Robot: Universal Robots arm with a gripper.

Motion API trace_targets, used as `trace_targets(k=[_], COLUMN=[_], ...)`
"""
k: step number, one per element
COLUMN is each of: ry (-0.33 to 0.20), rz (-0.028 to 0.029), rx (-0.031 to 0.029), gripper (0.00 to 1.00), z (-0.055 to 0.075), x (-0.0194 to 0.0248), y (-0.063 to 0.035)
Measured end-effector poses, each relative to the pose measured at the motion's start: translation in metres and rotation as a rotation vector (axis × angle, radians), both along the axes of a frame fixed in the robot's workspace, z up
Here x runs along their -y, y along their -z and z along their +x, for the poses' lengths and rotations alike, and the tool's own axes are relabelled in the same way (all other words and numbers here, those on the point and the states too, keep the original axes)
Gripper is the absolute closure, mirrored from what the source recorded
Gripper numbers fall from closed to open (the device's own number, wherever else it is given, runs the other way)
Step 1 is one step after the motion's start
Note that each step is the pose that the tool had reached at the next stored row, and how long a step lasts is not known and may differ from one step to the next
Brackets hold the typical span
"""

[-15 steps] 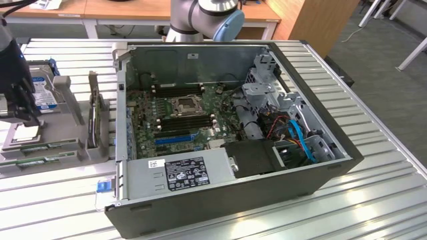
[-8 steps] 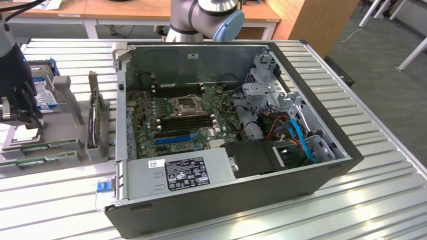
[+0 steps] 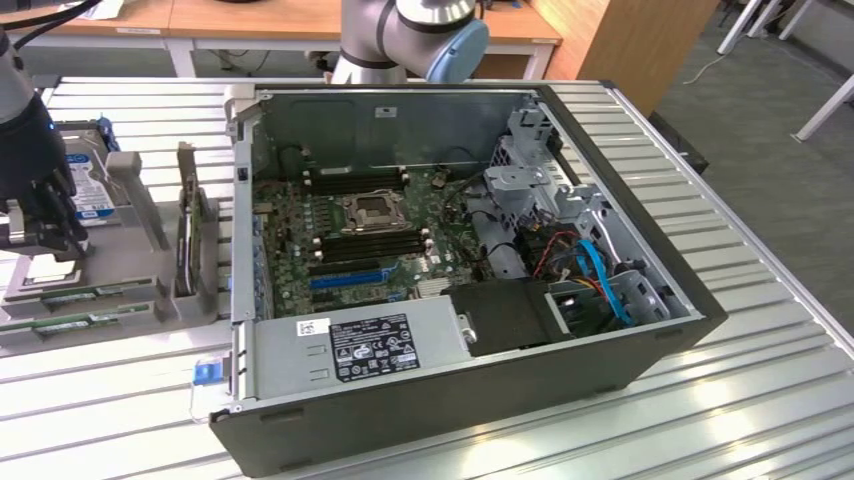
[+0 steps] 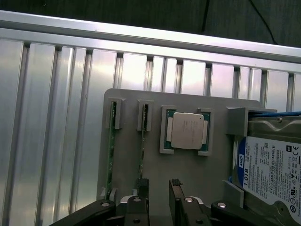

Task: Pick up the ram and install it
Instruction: 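Pick up the ram and move it above insertion slot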

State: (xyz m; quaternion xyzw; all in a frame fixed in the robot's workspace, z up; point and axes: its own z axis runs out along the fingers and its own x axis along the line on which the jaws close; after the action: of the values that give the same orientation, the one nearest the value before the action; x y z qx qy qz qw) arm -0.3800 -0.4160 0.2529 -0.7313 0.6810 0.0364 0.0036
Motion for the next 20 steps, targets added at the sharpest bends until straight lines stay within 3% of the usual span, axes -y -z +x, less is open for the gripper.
trace_targets(k=[20], ry=[0.0], rz=[0.0001], rx=[0.0002], gripper=[0.69], z=[0.0001], x=[0.0043], y=[0.0001])
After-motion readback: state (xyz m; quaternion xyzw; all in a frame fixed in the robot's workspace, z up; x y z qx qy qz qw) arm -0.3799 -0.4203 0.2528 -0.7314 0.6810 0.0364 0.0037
